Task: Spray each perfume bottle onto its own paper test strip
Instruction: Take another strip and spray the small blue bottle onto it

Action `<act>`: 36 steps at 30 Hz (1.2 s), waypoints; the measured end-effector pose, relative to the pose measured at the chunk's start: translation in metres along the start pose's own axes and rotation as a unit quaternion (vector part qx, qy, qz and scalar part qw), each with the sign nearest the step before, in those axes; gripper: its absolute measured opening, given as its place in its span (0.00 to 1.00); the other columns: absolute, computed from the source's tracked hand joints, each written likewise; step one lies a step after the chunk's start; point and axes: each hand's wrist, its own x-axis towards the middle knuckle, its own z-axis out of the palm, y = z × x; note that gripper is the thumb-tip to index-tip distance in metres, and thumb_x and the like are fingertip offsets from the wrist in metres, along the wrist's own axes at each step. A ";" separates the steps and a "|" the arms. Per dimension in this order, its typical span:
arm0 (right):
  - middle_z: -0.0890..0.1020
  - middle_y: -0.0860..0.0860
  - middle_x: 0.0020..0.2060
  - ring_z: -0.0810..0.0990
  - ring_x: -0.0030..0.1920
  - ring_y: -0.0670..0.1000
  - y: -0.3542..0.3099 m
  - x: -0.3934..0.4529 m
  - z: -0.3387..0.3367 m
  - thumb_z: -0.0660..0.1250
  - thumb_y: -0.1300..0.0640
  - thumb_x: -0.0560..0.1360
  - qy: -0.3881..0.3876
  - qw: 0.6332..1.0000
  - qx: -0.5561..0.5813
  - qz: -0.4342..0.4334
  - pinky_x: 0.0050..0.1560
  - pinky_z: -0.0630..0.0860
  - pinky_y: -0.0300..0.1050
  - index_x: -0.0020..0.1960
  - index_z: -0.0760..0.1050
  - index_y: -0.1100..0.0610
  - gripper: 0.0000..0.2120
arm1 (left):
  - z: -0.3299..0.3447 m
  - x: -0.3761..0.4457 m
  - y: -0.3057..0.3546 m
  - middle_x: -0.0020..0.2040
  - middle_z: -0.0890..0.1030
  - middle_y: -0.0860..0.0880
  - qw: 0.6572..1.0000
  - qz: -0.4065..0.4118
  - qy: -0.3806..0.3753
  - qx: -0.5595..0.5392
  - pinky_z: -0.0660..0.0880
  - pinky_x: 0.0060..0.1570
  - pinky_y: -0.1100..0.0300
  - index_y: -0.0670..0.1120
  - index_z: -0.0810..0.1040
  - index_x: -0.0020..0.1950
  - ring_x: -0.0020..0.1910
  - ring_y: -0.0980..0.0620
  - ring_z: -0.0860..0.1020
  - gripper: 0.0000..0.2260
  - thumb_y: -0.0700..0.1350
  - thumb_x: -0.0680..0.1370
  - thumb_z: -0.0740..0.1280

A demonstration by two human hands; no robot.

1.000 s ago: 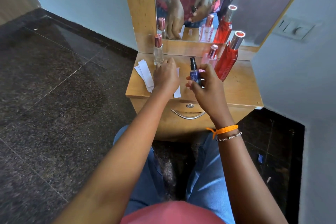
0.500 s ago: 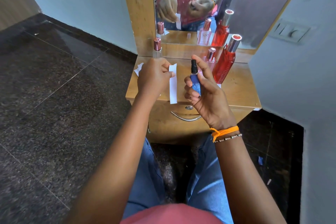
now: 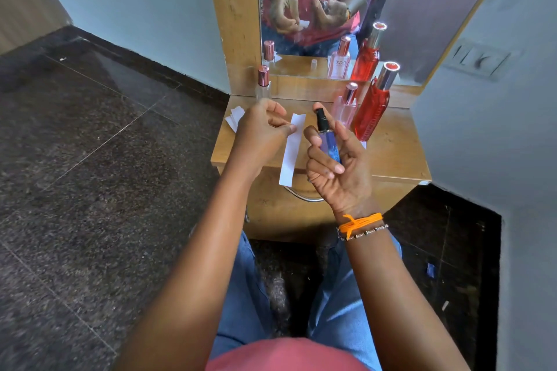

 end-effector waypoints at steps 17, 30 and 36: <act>0.69 0.55 0.31 0.64 0.28 0.49 -0.004 0.004 0.006 0.57 0.59 0.71 0.194 0.738 -0.631 -0.137 0.29 0.62 0.39 0.50 0.73 0.50 0.11 | 0.007 -0.011 -0.003 0.41 0.81 0.48 0.993 -0.029 -0.037 -0.108 0.79 0.44 0.66 0.42 0.79 0.49 0.42 0.55 0.80 0.08 0.33 0.72 0.70; 0.68 0.51 0.29 0.63 0.30 0.49 -0.008 0.004 0.003 0.56 0.55 0.71 0.207 0.714 -0.657 -0.119 0.33 0.61 0.44 0.47 0.73 0.57 0.10 | 0.013 -0.013 -0.003 0.47 0.83 0.43 0.995 -0.029 -0.054 -0.076 0.79 0.52 0.57 0.42 0.79 0.52 0.46 0.51 0.81 0.10 0.35 0.72 0.70; 0.68 0.51 0.29 0.62 0.29 0.49 -0.009 0.004 0.000 0.56 0.56 0.71 0.201 0.726 -0.648 -0.116 0.32 0.60 0.44 0.46 0.73 0.58 0.09 | 0.013 -0.014 -0.004 0.47 0.82 0.43 0.994 -0.033 -0.063 -0.080 0.79 0.51 0.58 0.42 0.79 0.54 0.48 0.49 0.82 0.11 0.34 0.72 0.70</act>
